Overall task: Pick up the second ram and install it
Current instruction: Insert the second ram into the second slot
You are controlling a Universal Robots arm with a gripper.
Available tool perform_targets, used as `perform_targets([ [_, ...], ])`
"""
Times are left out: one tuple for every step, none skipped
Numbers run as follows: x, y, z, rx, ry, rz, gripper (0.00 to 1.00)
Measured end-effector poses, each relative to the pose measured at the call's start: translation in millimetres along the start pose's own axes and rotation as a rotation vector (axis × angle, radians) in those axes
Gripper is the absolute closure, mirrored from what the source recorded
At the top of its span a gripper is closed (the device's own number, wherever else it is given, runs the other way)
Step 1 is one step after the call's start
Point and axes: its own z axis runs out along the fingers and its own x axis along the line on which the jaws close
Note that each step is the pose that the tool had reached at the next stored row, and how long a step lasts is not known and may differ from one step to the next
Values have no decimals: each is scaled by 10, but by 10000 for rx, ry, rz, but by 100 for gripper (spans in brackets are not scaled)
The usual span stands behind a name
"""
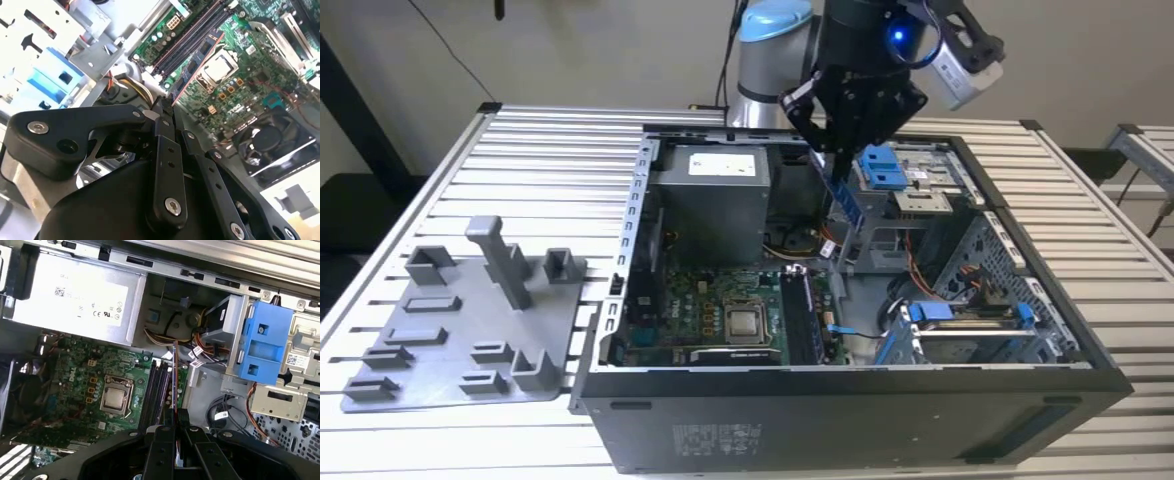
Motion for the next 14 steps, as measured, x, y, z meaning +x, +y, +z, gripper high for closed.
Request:
perform_targets([
  [0,0,3,7,-7,169,86],
  [0,0,5,14,-14,334,86],
  [0,0,8,20,-21,508,86],
  [0,0,10,28,-28,668,86],
  [1,-1,12,34,-34,825,86],
  [1,-1,14,40,-41,980,86],
  [1,-1,16,47,-47,1142,86],
  [1,-1,18,53,-53,1292,86],
  [1,-1,20,59,-59,1443,86],
  [1,-1,22,64,-66,1589,86],
  [1,-1,23,70,-71,1731,86],
  [1,-1,25,75,-76,1863,86],
  [1,-1,26,80,-81,1984,86],
  [1,-1,26,86,-84,2094,86],
])
